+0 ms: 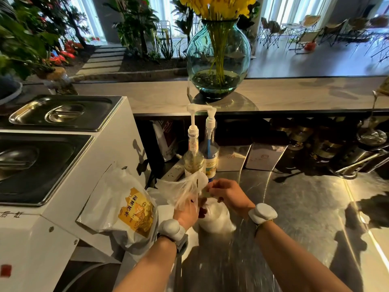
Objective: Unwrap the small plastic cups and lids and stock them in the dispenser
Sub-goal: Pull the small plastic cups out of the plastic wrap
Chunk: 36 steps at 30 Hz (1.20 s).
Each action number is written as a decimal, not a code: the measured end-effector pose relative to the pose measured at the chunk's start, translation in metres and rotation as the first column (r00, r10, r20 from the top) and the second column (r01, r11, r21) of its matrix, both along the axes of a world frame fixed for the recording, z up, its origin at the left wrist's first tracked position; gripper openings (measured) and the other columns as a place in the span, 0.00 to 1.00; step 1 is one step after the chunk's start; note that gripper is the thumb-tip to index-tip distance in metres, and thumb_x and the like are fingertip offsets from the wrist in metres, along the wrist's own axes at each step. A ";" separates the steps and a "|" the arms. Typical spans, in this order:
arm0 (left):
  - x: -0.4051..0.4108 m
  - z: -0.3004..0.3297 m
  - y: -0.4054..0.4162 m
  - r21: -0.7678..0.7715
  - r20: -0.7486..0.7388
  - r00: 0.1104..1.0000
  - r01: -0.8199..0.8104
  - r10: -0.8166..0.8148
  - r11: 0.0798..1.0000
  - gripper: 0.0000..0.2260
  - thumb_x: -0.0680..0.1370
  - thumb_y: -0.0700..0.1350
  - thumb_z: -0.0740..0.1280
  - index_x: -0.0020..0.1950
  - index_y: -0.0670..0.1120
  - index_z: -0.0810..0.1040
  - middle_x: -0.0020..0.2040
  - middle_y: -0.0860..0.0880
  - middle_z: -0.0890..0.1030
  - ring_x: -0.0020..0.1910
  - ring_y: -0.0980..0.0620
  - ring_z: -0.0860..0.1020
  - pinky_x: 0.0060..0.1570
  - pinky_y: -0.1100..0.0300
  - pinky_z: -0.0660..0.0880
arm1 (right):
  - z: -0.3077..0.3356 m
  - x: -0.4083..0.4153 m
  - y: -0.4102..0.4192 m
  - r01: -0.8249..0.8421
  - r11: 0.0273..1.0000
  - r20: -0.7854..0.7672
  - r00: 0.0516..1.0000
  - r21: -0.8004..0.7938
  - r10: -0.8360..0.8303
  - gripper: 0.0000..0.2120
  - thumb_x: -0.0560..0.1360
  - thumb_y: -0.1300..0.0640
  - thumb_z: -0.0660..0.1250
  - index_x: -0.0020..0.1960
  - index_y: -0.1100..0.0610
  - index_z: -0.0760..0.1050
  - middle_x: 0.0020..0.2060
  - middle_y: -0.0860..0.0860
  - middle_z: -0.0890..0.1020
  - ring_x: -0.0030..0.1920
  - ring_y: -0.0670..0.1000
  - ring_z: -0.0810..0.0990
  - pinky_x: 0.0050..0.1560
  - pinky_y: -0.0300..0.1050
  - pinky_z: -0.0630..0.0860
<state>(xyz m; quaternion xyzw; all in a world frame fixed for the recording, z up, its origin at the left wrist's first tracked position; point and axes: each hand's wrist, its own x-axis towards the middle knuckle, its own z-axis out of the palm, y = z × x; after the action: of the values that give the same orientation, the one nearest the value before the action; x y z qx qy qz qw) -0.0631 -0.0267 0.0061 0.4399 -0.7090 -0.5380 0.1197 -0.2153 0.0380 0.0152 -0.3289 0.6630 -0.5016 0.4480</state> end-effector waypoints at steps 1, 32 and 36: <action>0.000 -0.003 0.000 0.030 -0.005 0.999 -0.042 0.042 0.999 0.09 0.85 0.41 0.61 0.53 0.38 0.78 0.37 0.50 0.78 0.26 0.66 0.79 0.39 0.67 0.80 | -0.004 -0.001 0.001 -0.037 0.999 -0.076 0.996 0.040 0.040 0.10 0.74 0.66 0.71 0.53 0.58 0.82 0.47 0.53 0.85 0.46 0.51 0.82 0.47 0.45 0.77; 0.017 -0.032 -0.015 -0.120 0.150 0.975 0.181 -0.163 0.976 0.04 0.81 0.44 0.68 0.55 0.48 0.80 0.50 0.50 0.83 0.53 0.52 0.81 0.57 0.58 0.78 | -0.038 0.012 0.014 -0.131 0.981 -0.303 0.938 0.141 0.169 0.09 0.71 0.56 0.77 0.50 0.52 0.83 0.44 0.48 0.87 0.47 0.46 0.85 0.55 0.45 0.80; 0.020 -0.031 -0.013 -0.094 0.146 0.976 0.174 -0.160 0.980 0.03 0.81 0.46 0.68 0.53 0.49 0.80 0.49 0.50 0.83 0.51 0.53 0.81 0.56 0.58 0.79 | -0.037 0.013 0.011 -0.166 0.954 -0.359 0.899 0.249 0.250 0.04 0.75 0.54 0.73 0.49 0.49 0.85 0.43 0.44 0.86 0.48 0.44 0.83 0.56 0.43 0.79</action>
<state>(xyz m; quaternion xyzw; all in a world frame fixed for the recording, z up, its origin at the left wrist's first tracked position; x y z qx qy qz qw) -0.0434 -0.0394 -0.0244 0.4078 -0.7776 -0.4761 0.0479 -0.2020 0.0495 -0.0217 -0.4408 0.7486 -0.3023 0.3923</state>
